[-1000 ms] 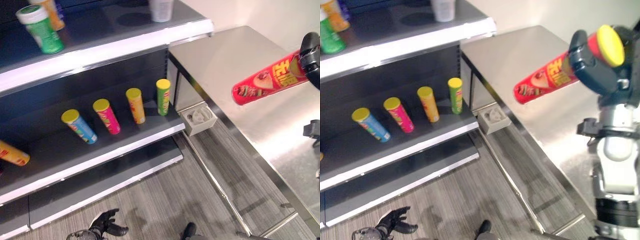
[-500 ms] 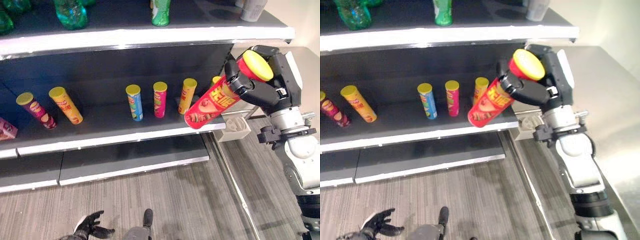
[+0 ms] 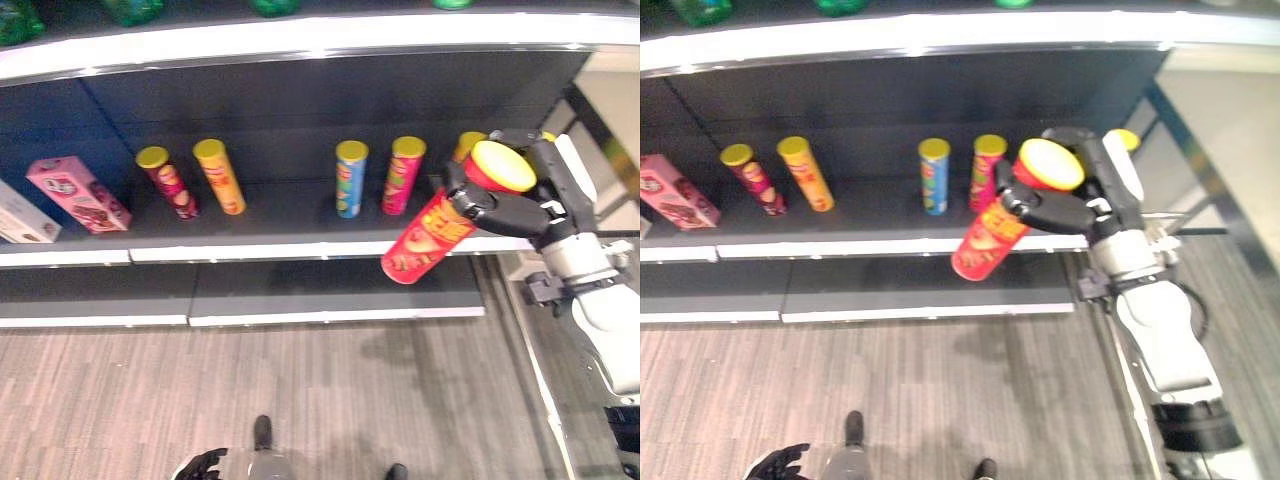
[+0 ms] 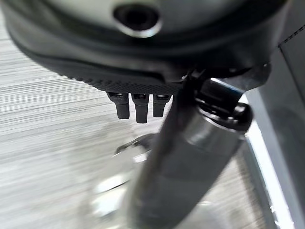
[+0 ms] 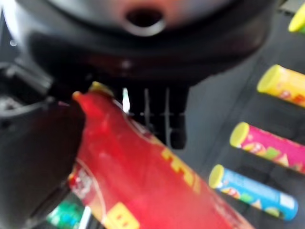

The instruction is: Put the goods on the table back onto the shelves and tidy them up.

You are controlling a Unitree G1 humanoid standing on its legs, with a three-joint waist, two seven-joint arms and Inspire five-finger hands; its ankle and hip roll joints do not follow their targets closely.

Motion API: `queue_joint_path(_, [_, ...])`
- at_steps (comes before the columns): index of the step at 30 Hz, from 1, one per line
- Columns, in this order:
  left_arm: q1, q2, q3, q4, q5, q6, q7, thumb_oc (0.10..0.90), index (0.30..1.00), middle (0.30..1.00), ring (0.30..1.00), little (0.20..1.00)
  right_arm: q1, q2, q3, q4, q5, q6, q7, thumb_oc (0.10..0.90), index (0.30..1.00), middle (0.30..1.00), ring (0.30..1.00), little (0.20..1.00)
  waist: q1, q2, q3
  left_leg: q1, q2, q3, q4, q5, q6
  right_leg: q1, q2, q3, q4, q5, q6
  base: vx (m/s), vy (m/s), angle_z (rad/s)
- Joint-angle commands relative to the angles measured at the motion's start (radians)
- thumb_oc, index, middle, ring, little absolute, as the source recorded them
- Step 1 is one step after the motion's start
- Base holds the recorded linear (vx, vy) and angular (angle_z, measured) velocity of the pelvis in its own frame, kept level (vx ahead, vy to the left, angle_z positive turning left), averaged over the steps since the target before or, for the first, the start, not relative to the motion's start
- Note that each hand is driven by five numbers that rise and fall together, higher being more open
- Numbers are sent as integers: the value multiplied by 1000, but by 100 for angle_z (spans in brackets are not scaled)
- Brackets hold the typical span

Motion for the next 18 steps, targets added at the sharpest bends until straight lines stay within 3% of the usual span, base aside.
queue_joint_path(1, [-20,49,-25,-74,7,-56,0,800,900,900,900,900,-122,-74,-31,-112,-18,-94,-12,400,300,300,300,300,43,-6,-116,1,53,-6,16,-75,-16,-76,-14,46,-9,-37,75,104,442,33])
queue_joint_path(2, [-29,58,-25,-69,16,-57,7,800,900,900,900,900,-132,-68,-27,-117,-29,-89,-15,400,300,300,300,300,45,-11,-114,4,9,-5,26,-98,5,-81,-60,51,5,-24,90,73,337,24])
queue_joint_path(4, [-32,66,-24,-65,23,-59,9,800,900,900,900,900,-133,-66,-26,-118,-36,-88,-16,400,300,300,300,300,47,-15,-114,11,-18,-2,33,-118,22,-84,-86,58,26,-27,98,78,284,13])
queue_joint_path(6, [-37,81,-10,-57,22,-56,18,800,900,900,900,900,-146,-54,-11,-132,-63,-80,-12,400,300,300,300,300,45,-18,-109,36,-70,6,28,-145,63,-126,-140,93,128,-14,91,80,382,9])
queue_joint_path(8, [-41,94,4,-61,13,-53,28,800,900,900,900,900,-171,-37,32,-130,-71,-76,-7,400,300,300,300,300,48,-11,-75,71,-84,31,19,-161,85,-185,-162,128,253,-8,84,10,253,-35])
queue_joint_path(9, [-37,100,6,-75,10,-53,24,800,900,900,900,900,-167,-39,47,-129,-78,-67,9,400,300,300,300,300,36,-11,-63,80,-86,29,16,-163,86,-212,-135,171,249,3,85,38,27,-59])
queue_joint_path(11, [-48,98,6,-62,10,-51,26,800,900,900,900,900,-205,-54,101,-97,-100,-81,1,400,300,300,300,300,22,-12,-53,75,-72,23,12,-163,73,-262,-77,236,110,29,102,64,-101,-16])
queue_joint_path(12, [-48,98,7,-62,10,-51,26,800,900,900,900,900,-207,-55,102,-96,-100,-81,1,400,300,300,300,300,22,-11,-52,76,-72,23,12,-164,73,-262,-76,237,109,29,102,80,-150,6])
queue_joint_path(14, [-42,89,19,-71,3,-56,29,800,900,900,900,900,-199,-66,128,-100,-137,-59,21,400,300,300,300,300,28,-37,-60,67,-72,-2,24,-159,64,-236,-63,287,38,41,119,125,-140,22])
queue_joint_path(18, [-30,62,16,-63,-10,-52,29,800,900,900,900,900,-196,-76,146,-88,-151,-55,21,400,300,300,300,300,43,-49,-79,56,-45,-35,12,-143,43,-191,-37,241,-3,39,113,118,-139,44])
